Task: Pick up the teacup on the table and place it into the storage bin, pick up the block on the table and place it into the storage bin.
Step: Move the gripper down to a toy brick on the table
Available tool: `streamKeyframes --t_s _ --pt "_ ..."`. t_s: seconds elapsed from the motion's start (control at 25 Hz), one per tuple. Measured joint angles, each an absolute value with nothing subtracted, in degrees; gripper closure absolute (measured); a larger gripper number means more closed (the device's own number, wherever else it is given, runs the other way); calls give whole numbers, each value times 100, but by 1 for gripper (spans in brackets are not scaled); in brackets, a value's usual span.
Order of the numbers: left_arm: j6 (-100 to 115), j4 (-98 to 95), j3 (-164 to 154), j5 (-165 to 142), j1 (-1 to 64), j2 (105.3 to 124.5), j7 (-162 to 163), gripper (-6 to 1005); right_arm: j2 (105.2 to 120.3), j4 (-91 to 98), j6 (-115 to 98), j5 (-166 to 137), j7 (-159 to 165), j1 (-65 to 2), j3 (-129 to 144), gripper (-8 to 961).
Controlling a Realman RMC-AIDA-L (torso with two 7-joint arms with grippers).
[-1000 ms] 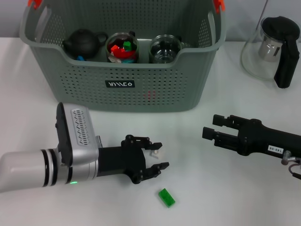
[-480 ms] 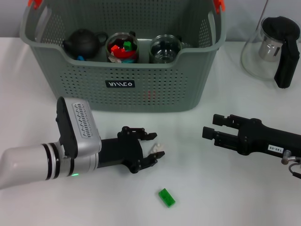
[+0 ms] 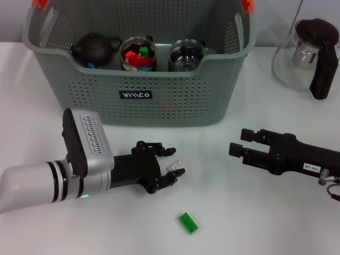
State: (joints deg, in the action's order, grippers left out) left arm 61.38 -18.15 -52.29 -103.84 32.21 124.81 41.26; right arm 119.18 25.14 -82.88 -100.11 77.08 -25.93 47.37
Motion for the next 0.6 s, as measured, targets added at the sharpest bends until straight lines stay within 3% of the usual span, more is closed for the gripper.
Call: streamKeyframes --t_s 0.6 --pt "6053 -1703 -5240 -10442 3306 12474 4421 511 11918 2513 -8288 -10005 7708 -2566 4737 238"
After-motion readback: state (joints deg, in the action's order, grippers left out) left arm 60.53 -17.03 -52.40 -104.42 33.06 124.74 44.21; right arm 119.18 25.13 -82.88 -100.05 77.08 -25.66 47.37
